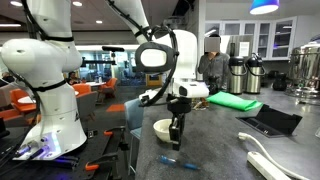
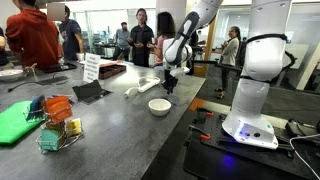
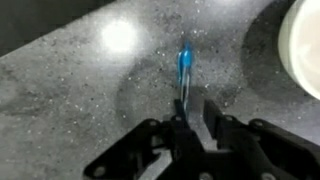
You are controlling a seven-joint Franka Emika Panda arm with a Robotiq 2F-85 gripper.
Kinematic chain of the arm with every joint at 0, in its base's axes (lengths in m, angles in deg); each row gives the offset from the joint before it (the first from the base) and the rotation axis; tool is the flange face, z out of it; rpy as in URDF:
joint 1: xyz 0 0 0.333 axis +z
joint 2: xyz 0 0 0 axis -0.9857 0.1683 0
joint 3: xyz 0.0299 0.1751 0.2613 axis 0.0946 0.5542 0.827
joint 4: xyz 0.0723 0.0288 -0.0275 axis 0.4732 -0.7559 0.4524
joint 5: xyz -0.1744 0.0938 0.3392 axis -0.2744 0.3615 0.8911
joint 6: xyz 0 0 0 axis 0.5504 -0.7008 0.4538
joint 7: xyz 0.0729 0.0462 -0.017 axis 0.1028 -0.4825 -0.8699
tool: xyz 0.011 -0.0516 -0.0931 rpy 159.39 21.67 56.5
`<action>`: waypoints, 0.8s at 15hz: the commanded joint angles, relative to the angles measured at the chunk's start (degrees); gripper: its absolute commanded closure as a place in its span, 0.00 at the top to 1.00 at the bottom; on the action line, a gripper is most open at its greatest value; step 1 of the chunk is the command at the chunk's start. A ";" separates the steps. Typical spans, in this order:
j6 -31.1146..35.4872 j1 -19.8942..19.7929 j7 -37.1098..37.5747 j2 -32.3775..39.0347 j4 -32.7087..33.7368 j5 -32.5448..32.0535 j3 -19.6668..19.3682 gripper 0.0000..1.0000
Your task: Place the pen on counter
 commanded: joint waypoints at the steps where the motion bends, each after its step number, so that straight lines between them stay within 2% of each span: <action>1: 0.87 1.87 2.22 -0.85 1.10 -3.48 -1.08 0.62; 6: -2.92 3.25 4.73 -6.15 -0.39 -5.04 -0.64 0.98; 9: -5.49 3.91 6.41 -12.71 -2.97 -5.03 1.15 1.00; 12: -9.77 5.09 5.13 -19.53 -5.30 0.39 4.61 1.00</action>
